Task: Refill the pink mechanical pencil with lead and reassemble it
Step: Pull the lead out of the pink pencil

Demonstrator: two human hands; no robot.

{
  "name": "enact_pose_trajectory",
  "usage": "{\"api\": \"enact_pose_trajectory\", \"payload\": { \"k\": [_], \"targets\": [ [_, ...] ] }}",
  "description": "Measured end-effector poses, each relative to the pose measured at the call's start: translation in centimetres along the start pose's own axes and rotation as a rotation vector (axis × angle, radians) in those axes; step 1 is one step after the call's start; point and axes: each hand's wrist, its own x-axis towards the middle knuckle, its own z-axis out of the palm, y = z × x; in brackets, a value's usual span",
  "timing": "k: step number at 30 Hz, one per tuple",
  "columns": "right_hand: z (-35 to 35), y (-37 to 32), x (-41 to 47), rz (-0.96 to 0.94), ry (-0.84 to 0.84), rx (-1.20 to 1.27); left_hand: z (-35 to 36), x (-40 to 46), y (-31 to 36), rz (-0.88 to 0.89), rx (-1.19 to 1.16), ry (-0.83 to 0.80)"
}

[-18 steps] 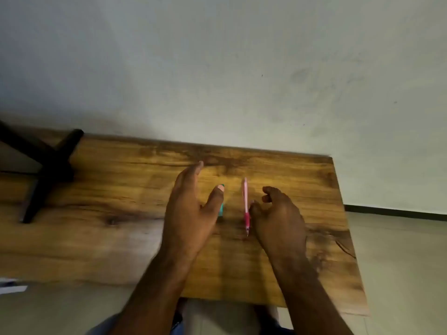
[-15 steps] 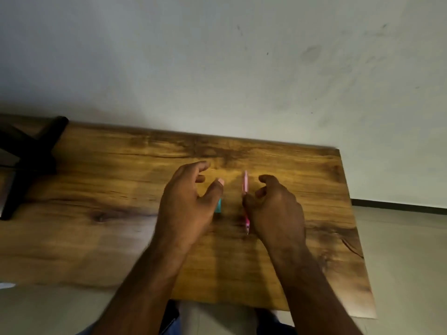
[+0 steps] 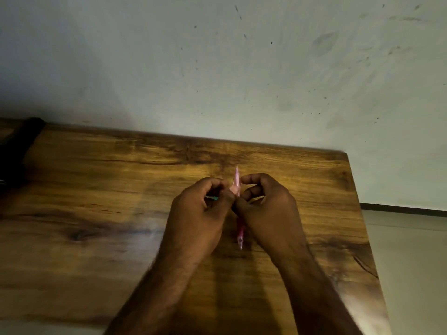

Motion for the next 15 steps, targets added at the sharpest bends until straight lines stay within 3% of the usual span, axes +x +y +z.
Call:
{"api": "enact_pose_trajectory", "payload": {
  "k": [5, 11, 15],
  "targets": [
    [-1.0, -0.3, 0.1, 0.076, -0.065, 0.321, 0.3, -0.3, 0.2, -0.049, -0.203, -0.157],
    [-2.1, 0.0, 0.2, 0.092, -0.160, 0.429, 0.3, -0.3, 0.0, -0.093, -0.214, -0.200],
    [-2.1, 0.1, 0.4, 0.098, -0.070, 0.420, 0.9, -0.4, 0.0, -0.127, -0.181, -0.256]
  ]
}}
